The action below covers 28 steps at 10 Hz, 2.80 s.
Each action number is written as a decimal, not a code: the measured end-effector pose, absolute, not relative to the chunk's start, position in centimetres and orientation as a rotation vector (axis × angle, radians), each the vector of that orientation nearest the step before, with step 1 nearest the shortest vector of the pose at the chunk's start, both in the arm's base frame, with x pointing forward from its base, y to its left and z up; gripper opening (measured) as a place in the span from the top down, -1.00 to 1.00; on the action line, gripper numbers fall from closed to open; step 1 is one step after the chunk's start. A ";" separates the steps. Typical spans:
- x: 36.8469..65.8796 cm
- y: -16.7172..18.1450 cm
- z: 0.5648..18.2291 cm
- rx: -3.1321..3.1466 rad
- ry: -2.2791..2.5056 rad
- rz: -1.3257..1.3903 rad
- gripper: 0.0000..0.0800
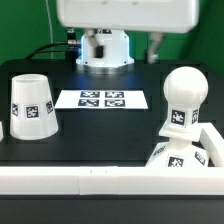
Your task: Assemble lamp
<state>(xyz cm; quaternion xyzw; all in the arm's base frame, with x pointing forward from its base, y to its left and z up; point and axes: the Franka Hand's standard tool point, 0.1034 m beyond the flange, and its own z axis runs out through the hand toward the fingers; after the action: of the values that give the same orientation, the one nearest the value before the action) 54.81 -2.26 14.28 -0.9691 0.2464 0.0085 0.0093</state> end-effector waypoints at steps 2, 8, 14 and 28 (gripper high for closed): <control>54.9 -1.9 14.3 -3.029 0.759 0.026 -0.75; 52.2 -6.9 13.7 -3.087 0.542 0.051 -0.75; 52.0 -9.5 12.5 -3.116 0.460 0.039 -0.75; 49.0 -11.2 8.4 -3.112 0.457 0.057 0.89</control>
Offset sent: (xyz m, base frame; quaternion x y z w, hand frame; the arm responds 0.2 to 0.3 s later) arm 0.0000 0.0000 0.0000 0.0000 0.0000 0.0000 1.0000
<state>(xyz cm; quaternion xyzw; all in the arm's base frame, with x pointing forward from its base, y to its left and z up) 49.04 -11.24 8.39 -0.9892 0.1451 0.0181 -0.0022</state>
